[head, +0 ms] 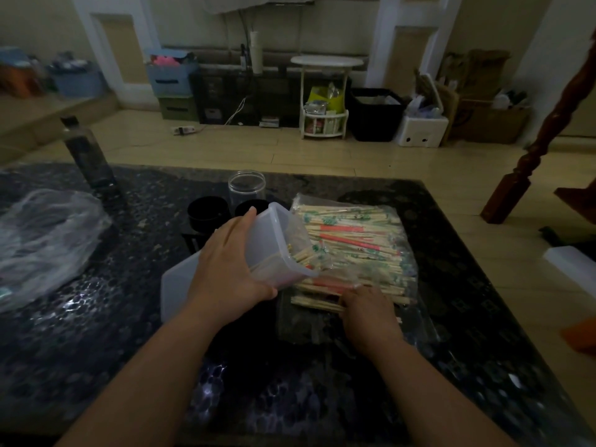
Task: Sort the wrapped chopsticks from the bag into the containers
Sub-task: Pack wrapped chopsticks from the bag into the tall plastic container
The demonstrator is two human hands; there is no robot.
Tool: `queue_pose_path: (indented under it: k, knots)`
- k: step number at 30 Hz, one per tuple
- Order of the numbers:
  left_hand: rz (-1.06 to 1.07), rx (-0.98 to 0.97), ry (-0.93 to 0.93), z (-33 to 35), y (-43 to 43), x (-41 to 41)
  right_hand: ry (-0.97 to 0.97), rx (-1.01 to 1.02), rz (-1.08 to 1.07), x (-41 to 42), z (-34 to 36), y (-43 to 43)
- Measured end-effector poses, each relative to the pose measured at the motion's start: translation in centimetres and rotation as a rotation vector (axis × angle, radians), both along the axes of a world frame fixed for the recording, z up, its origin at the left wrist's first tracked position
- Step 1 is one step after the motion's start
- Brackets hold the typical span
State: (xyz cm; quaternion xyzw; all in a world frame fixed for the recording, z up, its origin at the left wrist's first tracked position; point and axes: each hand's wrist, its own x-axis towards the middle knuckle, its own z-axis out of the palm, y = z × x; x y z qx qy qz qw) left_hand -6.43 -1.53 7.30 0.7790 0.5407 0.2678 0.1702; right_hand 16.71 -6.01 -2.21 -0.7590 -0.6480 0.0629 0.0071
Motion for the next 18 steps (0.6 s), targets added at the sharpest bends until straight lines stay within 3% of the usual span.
queue_pose_path:
  k: [18]
  knots:
    - [-0.002,-0.002,-0.001,0.0,0.1,-0.2,0.004,-0.062,0.005,-0.2,-0.7,-0.4]
